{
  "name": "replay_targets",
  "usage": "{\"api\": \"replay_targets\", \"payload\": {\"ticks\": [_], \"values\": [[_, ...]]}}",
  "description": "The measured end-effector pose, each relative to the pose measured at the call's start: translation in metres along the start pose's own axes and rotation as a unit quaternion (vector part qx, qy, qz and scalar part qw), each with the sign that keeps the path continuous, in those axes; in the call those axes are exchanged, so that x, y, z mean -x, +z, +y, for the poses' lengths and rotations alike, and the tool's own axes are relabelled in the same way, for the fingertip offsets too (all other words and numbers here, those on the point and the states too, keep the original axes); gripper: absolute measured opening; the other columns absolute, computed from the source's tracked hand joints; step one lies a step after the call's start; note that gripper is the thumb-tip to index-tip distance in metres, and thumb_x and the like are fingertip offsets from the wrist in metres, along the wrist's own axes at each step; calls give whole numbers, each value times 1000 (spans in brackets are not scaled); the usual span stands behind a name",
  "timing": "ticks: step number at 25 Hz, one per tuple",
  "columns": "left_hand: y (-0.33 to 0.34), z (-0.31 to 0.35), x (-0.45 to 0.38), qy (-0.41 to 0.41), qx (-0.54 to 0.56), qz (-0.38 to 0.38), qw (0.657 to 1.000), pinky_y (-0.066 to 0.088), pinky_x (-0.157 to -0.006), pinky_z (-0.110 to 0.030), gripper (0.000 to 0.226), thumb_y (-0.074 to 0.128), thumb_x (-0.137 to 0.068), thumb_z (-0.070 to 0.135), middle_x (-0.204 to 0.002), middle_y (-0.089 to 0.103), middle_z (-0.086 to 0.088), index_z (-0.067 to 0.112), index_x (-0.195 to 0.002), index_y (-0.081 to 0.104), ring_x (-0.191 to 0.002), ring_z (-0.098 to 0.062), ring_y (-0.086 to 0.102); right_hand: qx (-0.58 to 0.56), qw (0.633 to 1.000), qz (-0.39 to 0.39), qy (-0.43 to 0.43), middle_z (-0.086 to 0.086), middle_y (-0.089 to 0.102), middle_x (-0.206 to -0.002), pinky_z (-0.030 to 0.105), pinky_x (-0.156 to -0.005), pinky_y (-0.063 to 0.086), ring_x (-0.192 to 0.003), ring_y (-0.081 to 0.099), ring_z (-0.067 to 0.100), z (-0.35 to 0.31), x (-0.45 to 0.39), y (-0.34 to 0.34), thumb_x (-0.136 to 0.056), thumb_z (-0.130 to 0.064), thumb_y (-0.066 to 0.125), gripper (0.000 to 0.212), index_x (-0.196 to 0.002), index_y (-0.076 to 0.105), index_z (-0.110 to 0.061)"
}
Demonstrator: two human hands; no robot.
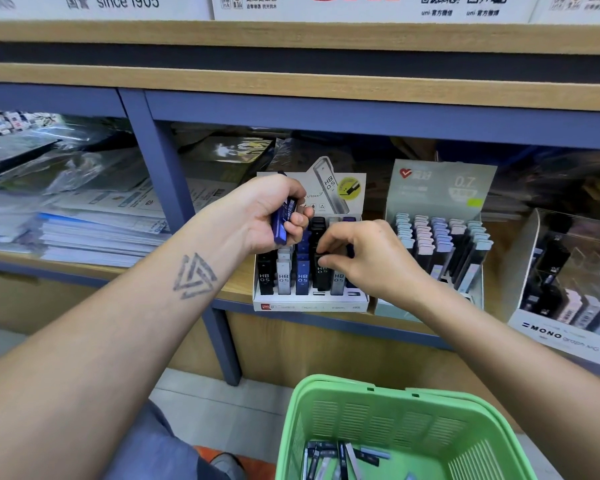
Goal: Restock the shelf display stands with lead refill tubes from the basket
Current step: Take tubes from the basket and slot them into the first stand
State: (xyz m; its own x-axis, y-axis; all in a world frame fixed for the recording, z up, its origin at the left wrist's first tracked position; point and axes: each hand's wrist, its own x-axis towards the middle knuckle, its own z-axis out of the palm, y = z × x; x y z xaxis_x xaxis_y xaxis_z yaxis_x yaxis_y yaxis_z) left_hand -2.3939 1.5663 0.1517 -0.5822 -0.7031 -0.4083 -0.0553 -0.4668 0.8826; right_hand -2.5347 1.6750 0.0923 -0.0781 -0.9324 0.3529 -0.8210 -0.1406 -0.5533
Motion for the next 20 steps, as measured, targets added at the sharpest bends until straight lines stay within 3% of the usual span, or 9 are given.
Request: {"api": "replay_targets", "payload": {"ticks": [7,12,20], "values": [[-2,-1,-2,5,-5,4,1000,27,-34,-16,15,40,-96,6,-65,51,-7,7,-82,46,-41,-9,36,11,999,41,5,-10,71,-82,36,-78,57,-80,66,7,4,-2,4,-86,-18,80,6,-88,75,-21],[-1,-2,-3,7,-6,8,1000,27,-34,-17,13,41,-96,7,-66,52,-8,7,-84,46,-41,-9,36,-33,998,46,30,-11,71,-83,25,-77,54,-80,66,1,4,-1,6,-85,-16,81,7,-87,75,-20],[1,-2,-2,7,-8,3,1000,27,-35,-17,12,41,-96,5,-62,53,-7,7,-86,47,-41,-9,37,-12,998,42,39,-9,70,-79,41,-77,57,-79,67,11,10,-5,2,-84,-15,80,11,-81,72,-21]]}}
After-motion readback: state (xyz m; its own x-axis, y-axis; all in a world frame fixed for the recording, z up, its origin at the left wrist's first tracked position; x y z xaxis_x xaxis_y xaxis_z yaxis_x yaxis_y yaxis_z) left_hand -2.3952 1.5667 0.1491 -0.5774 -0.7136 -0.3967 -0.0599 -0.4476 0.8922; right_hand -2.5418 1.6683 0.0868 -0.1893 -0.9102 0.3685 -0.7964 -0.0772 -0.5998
